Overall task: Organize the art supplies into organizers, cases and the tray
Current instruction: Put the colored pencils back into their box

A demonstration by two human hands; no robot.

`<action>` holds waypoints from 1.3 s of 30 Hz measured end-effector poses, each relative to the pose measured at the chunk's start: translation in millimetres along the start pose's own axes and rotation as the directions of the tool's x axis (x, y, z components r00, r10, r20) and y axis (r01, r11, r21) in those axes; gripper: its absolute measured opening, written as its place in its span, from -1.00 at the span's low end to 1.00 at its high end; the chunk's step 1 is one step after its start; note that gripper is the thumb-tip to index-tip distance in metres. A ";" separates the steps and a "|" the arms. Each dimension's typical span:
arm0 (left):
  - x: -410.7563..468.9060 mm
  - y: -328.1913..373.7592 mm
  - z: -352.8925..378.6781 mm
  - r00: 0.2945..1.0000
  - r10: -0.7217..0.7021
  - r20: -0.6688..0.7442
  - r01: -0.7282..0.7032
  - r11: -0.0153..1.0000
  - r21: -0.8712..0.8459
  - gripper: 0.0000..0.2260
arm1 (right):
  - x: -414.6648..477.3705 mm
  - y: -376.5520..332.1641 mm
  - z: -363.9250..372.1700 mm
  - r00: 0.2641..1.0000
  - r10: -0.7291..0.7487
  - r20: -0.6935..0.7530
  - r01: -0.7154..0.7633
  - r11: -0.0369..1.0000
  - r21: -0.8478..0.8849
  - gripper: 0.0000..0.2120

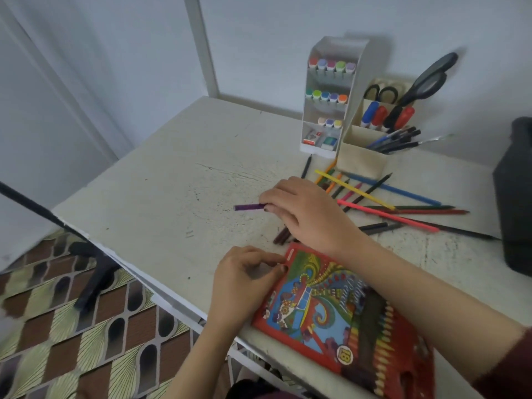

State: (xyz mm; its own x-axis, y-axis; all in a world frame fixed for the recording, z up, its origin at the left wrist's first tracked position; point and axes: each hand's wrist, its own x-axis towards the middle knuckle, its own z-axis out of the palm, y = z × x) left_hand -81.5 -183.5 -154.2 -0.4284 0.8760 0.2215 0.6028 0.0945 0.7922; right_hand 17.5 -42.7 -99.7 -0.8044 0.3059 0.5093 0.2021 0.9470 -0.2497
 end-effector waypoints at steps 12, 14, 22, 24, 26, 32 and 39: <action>-4.0 2.9 -1.6 0.999 -0.051 0.010 0.051 0.998 -0.030 -0.81 | -151.2 5.9 -92.5 0.700 0.686 0.199 -0.685 0.724 -0.086 -0.87; -4.2 3.8 -1.0 0.998 -0.058 0.011 0.059 0.997 -0.041 -0.81 | -173.0 -1.1 -100.5 0.632 0.748 0.202 -0.744 0.659 -0.112 -0.88; -9.3 11.0 1.1 0.995 -0.103 0.017 0.104 0.991 -0.089 -0.86 | -222.2 -31.5 -105.4 0.542 0.833 0.111 -0.825 0.553 -0.115 -0.87; -10.0 10.4 1.1 0.992 -0.124 0.008 0.124 0.987 -0.098 -0.88 | -224.1 -35.6 -102.7 0.560 0.823 0.101 -0.818 0.568 -0.094 -0.89; -10.7 9.9 2.2 0.990 -0.144 -0.004 0.143 0.985 -0.101 -0.91 | -223.9 -38.5 -99.3 0.581 0.809 0.091 -0.806 0.588 -0.074 -0.87; -12.8 14.2 2.7 0.984 -0.179 -0.001 0.177 0.978 -0.106 -0.91 | -219.8 -45.8 -82.5 0.712 0.702 0.017 -0.694 0.708 -0.130 -0.91; -13.5 16.7 2.9 0.987 -0.160 0.001 0.159 0.983 -0.096 -0.92 | -213.2 -50.3 -78.0 0.667 0.745 -0.028 -0.741 0.657 -0.139 -0.81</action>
State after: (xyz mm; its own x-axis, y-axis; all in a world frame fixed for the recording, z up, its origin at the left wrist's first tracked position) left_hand -63.8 -192.4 -145.6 -0.5184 0.8503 0.0911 0.4597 0.1872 0.8681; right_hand 222.4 -147.9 -131.5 -0.3700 0.9121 0.1767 0.8064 0.4097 -0.4265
